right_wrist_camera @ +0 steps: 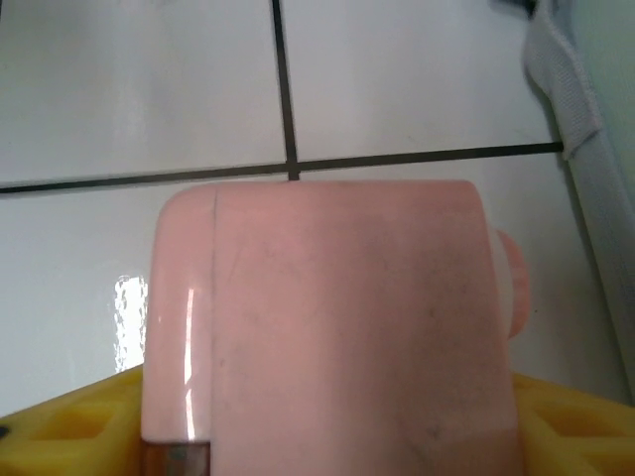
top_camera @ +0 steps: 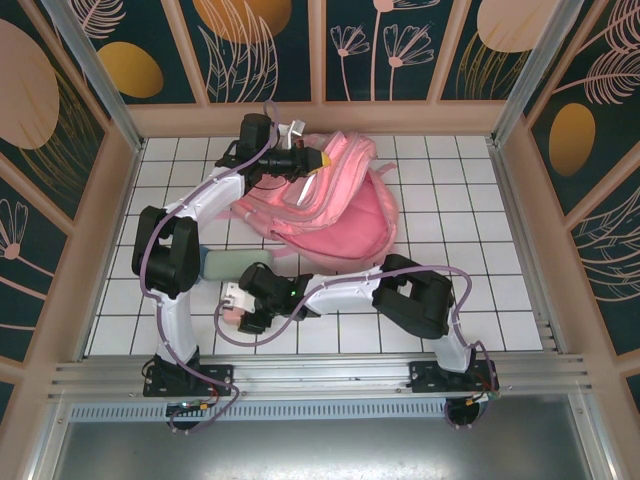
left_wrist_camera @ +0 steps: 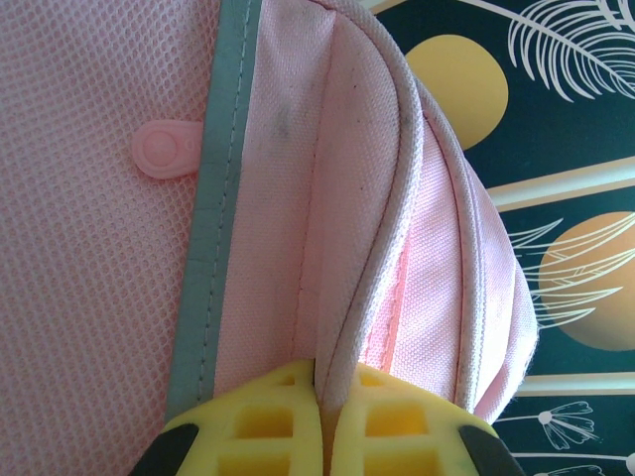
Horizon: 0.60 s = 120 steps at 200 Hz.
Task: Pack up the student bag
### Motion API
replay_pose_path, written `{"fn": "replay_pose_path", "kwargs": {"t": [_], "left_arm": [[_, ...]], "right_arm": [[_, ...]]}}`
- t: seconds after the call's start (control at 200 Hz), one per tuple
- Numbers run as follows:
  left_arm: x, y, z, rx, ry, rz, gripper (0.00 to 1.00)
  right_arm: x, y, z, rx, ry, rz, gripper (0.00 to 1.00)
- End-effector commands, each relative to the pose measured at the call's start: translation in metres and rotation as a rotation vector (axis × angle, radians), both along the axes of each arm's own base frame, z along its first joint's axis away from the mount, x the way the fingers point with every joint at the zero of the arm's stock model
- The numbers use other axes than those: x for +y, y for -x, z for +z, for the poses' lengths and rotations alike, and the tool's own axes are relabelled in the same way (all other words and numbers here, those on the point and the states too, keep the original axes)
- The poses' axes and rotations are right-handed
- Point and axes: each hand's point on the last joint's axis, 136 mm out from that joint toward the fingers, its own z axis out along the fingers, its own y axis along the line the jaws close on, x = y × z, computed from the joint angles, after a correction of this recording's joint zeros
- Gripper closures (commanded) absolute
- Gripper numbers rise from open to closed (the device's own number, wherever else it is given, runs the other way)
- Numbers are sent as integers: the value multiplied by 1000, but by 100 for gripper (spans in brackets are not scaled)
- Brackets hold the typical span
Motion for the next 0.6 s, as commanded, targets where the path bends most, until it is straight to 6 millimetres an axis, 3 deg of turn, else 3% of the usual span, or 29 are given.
{"fn": "replay_pose_path", "kwargs": {"t": [0.0, 0.18, 0.33, 0.435, 0.5, 0.596], "left_arm": [[10, -9, 1, -9, 4, 37, 100], [11, -9, -1, -7, 2, 39, 100], [11, -9, 3, -13, 4, 33, 100], [11, -8, 11, -26, 10, 25, 100], [11, -7, 19, -44, 11, 16, 100], [9, -5, 34, -67, 28, -1, 100]], "right_arm": [[1, -2, 15, -29, -15, -8, 47], [-5, -2, 47, -42, -86, -37, 47], [-24, -11, 83, -63, -163, -112, 47], [-48, -21, 113, -52, -240, -193, 46], [-71, -31, 136, -45, -305, -262, 46], [-109, -43, 152, -45, -355, -352, 46]]}}
